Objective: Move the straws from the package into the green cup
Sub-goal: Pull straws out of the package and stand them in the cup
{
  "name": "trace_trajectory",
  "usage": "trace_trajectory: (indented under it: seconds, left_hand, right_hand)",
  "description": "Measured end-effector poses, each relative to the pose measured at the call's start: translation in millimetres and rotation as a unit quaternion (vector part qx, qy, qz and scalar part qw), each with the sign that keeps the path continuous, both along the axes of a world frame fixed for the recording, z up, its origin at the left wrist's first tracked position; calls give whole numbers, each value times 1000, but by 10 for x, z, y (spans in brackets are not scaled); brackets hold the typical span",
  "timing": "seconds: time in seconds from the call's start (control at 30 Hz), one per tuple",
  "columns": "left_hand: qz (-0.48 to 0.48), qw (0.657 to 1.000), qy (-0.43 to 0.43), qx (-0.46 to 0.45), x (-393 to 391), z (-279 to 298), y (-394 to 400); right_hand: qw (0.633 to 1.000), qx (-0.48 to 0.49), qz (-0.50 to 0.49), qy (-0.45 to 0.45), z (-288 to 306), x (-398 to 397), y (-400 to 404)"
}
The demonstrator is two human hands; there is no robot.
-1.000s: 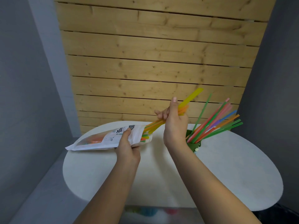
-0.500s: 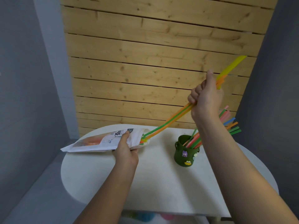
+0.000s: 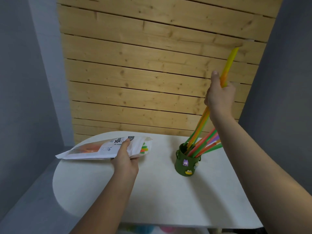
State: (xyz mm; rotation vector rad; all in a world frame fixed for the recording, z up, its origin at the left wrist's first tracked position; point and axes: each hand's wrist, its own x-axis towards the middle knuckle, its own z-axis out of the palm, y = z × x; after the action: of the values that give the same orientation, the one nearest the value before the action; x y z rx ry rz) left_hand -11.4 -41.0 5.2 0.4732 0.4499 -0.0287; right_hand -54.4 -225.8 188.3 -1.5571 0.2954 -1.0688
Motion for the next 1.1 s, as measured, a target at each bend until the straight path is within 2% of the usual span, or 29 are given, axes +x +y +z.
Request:
trace_trajectory:
  seconds: [0.13,0.3,0.43,0.6,0.7,0.8,0.87,0.93,1.03,1.1]
  left_hand:
    - [-7,1000,-11,1,13,-10,17]
    - [-14,1000,-15,6,-3,2,7]
    - [-16,1000,-16,9,-29,51,-10]
    - [-14,1000,-16,4,-56,88,-25]
    - [-10,1000,-15,-1,-66,106,-26]
    - [-8,1000,-17,0,-81,123,-33]
    - [-8,1000,-18,2,-83,120,-40]
    - [-9,1000,-20,1,-71,106,-39]
    - [-12,1000,-19,3,-62,103,-39]
    - [-10,1000,-16,5,-70,108,-45]
  right_hand:
    - [999,-2,14,45,-149,68,-135]
    - [985,-6,71,160,-304,129,-243]
    - [973,-10,88,212,-386,160,-308]
    - [965,17,108,237,-483,164,-366]
    - [968,65,114,215,-527,175,-395]
    - [976,68,89,186,-538,166,-396]
    - [984,42,57,161,-536,167,-400]
    - [988,-30,9,152,-533,166,-412]
    - [971,-176,-54,152,-545,143,-434]
    - [952,-242,-54,181,-564,125,-455]
